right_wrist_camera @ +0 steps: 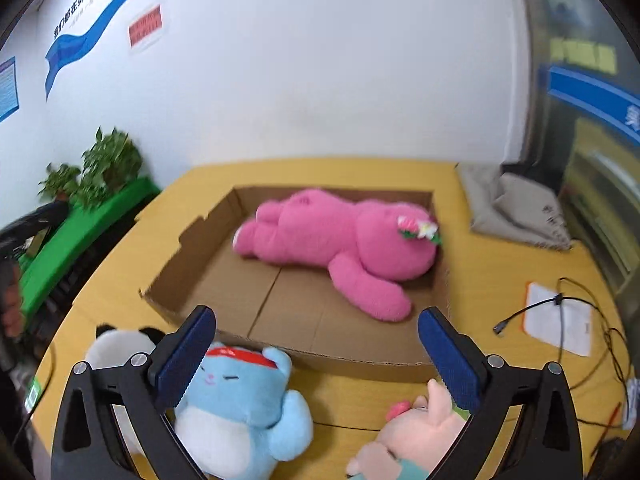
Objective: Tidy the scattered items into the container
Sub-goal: 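Raise both tools away from the box toward the remaining plush toys, then move both tools toward the white panda plush on the table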
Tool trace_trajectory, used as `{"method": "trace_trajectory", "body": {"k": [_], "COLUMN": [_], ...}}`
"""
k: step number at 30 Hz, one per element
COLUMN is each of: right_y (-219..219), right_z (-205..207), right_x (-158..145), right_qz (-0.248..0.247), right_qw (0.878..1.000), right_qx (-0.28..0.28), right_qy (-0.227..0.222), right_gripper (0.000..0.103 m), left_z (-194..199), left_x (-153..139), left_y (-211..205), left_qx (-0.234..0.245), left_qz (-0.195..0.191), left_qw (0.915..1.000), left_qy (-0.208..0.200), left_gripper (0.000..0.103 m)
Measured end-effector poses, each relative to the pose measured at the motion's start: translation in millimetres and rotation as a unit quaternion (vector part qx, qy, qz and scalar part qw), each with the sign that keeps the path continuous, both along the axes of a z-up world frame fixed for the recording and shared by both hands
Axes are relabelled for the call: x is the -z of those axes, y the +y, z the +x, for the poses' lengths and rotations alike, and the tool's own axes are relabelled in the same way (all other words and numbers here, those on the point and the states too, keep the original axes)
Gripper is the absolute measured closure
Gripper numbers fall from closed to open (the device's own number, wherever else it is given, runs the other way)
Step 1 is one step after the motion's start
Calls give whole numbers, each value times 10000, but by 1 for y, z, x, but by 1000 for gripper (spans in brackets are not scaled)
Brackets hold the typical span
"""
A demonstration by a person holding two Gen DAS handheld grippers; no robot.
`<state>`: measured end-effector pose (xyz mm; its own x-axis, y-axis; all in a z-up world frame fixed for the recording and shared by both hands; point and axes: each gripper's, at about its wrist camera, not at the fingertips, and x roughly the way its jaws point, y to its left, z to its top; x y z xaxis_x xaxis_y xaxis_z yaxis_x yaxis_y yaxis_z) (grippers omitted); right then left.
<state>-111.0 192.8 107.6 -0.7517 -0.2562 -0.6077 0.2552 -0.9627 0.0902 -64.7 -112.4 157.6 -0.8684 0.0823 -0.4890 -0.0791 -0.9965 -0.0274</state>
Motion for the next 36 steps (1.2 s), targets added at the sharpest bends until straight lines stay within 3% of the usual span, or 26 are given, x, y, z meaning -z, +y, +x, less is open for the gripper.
{"method": "trace_trajectory", "body": {"k": [3,8,12,16,20,36], "right_y": [-13,-33,-38,-38,-34,-15], "right_z": [22,54,68,79,84,70], "right_x": [-7,-3,7,11,14,35], "right_qz": [88,264,328,439,533,608], "right_qw": [9997,9991,9989,9982,9975,9964], "right_qx": [97,190,304,381,444,594], "right_qy": [202,259,166,154,147,-60], "right_gripper": [0,0,0,0,0,0], "left_z": [29,58,69,62,58,38], "left_x": [-2,26,45,59,67,93], "left_y": [0,16,30,42,52,71], "left_qx": [-58,-338,-322,-295,-286,-86], "left_qz": [-141,-197,19,132,-19,134], "left_qw": [9998,9992,9993,9995,9996,9985], "left_qy": [92,14,179,1,-22,-527], "left_gripper": [22,22,22,22,22,22]}}
